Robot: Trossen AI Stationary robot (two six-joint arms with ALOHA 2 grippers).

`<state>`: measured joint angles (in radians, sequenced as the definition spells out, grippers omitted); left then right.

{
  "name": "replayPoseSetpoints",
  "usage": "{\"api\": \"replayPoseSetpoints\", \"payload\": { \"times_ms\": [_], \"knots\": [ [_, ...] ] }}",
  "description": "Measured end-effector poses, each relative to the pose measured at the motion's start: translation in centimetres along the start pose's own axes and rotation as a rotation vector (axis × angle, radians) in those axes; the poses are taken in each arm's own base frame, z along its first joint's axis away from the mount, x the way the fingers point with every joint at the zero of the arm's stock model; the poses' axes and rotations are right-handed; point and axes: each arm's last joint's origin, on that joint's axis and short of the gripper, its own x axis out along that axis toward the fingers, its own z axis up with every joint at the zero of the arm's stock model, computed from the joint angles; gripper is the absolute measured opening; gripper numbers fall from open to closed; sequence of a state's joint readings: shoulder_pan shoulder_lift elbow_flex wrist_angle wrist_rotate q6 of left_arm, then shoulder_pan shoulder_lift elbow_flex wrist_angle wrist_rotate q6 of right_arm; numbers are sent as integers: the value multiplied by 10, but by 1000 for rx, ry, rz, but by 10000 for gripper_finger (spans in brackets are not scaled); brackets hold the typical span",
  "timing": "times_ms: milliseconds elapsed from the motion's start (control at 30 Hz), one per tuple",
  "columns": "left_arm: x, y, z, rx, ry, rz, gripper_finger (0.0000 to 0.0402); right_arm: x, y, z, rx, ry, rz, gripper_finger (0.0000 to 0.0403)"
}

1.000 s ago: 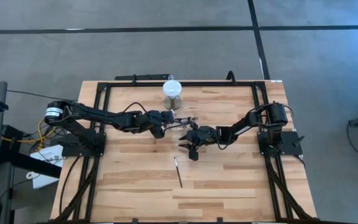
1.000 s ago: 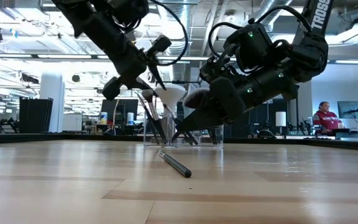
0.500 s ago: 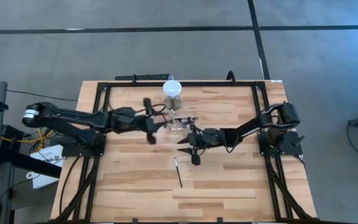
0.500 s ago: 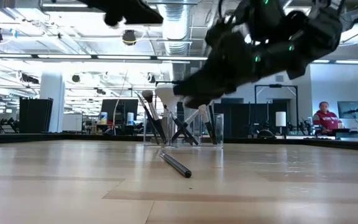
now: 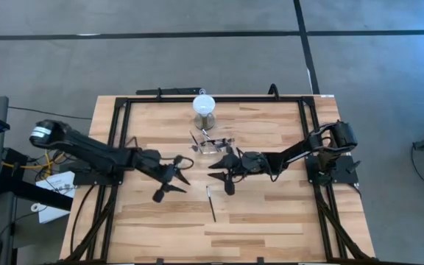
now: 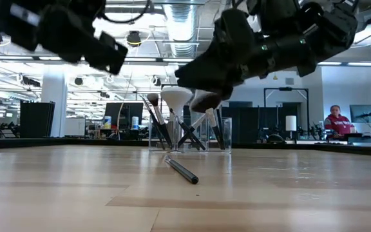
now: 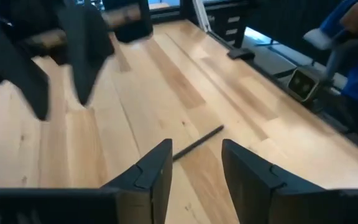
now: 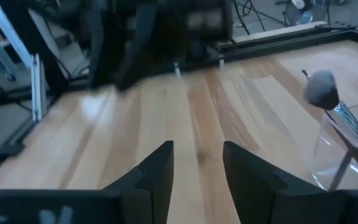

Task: Put items in baskets/containers
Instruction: Put the black eyeshadow brush into the transparent storage organizer

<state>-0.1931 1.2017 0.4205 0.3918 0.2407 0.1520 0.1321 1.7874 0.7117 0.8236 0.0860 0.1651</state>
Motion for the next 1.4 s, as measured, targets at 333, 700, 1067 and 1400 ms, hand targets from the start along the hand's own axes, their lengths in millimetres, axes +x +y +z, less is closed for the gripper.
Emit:
{"api": "replayPoseSetpoints", "payload": {
  "times_ms": [333, 700, 1067, 1400],
  "knots": [
    [61, 6, -41, 1, 43, -5, 136, 12, 39, 42, 17, -121, 169, 112],
    [109, 33, -64, 58, 144, 63, 136, -10, 70, 92, -39, -114, 323, 109],
    [114, 34, -81, 2, 177, 7, 128, -9, 65, 79, -47, 26, 289, 109],
    [112, 33, -84, -48, 193, 21, 17, -9, 64, 79, -46, 23, 283, 109]
  ]
}}
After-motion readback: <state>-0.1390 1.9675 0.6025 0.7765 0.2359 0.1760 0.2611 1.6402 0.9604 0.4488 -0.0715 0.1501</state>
